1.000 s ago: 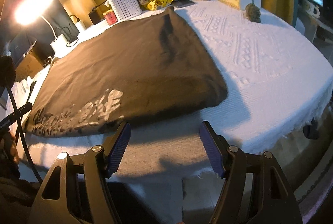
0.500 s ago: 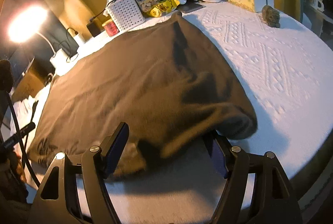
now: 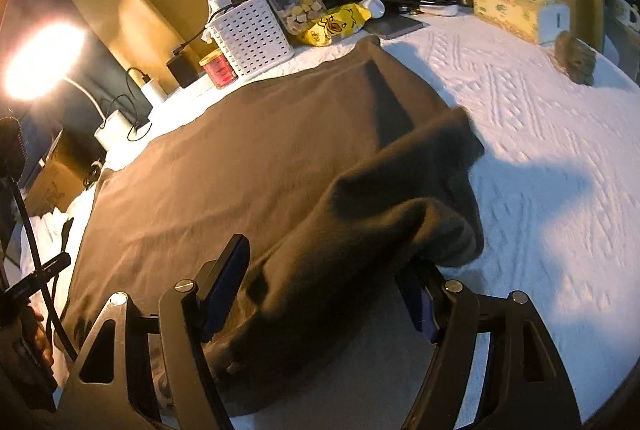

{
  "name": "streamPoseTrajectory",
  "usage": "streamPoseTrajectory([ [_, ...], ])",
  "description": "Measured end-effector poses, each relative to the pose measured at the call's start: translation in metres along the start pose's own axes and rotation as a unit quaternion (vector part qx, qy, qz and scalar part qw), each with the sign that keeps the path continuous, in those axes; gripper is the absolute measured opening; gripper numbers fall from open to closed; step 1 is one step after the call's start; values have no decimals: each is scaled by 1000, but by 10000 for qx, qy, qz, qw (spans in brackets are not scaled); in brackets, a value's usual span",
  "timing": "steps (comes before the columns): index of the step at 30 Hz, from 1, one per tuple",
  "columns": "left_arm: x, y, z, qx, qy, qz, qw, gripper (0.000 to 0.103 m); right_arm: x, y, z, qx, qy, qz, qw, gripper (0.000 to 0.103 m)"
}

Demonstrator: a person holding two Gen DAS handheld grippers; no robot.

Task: Fold small clothes
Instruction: 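Grasp the shirt edge with the right tool and lift it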

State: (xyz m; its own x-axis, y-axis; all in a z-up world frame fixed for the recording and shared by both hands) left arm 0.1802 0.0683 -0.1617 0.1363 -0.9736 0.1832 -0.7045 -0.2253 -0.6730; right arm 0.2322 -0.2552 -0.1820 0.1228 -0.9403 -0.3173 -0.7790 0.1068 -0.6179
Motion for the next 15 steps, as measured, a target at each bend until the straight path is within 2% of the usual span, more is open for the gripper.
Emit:
streamPoseTrajectory([
  [14, -34, -26, 19, -7, -254, -177, 9995, 76, 5, -46, 40, 72, 268, 49, 9996, 74],
  [15, -38, -26, 19, -16, -259, -210, 9994, 76, 4, -48, 42, 76, 247, 37, 9997, 56],
])
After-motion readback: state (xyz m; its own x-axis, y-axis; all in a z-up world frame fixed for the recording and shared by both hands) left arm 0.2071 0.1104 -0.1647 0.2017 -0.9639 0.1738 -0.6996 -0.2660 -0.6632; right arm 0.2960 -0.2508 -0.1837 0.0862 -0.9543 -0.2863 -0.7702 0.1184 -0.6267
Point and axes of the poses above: each gripper's, at about its wrist camera, not at the fingertips, and z roughly the way its jaws point, x to its right, y to its underside, the point moved 10 cm from there along z, roughly the way its jaws point, and after that the axes turned 1 degree about -z, right-handed, at the moved point
